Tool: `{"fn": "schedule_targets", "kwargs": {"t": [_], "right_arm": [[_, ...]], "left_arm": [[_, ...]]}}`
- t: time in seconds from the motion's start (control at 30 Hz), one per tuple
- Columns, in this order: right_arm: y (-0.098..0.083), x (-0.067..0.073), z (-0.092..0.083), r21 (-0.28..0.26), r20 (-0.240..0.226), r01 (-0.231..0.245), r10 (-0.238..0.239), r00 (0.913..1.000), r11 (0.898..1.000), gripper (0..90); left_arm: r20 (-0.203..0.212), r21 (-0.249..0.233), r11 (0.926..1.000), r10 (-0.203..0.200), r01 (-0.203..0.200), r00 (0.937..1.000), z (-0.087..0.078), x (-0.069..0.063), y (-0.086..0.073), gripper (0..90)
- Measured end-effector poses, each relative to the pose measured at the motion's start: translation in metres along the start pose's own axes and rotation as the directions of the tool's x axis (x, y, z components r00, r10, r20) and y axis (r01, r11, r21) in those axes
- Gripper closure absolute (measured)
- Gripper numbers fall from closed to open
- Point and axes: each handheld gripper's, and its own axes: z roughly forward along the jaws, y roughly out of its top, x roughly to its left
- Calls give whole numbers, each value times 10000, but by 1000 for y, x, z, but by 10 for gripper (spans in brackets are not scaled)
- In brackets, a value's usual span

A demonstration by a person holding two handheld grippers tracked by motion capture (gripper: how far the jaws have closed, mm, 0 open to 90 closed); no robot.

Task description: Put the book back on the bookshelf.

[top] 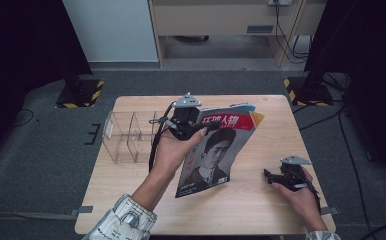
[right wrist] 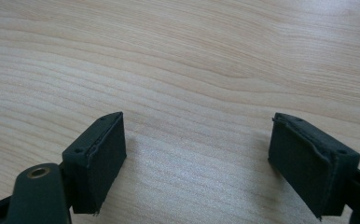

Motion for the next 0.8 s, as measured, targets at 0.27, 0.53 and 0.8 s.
{"fn": "schedule_targets", "kwargs": {"t": [0.27, 0.53, 0.8], "right_arm": [[0, 0, 0, -5, 1, -16, 16, 10000, 10000, 190], [0, 0, 0, 3, -20, -22, 22, 10000, 10000, 189], [0, 1, 0, 9, 7, -51, 51, 10000, 10000, 189]], "left_arm": [[-100, 6, 10000, 25, -25, 9999, -7, 1, -4, 863], [-260, -120, 9999, -84, 81, 9996, -19, 8, -11, 863], [-407, -160, 9997, -180, 173, 9990, -38, 15, -22, 863]]}}
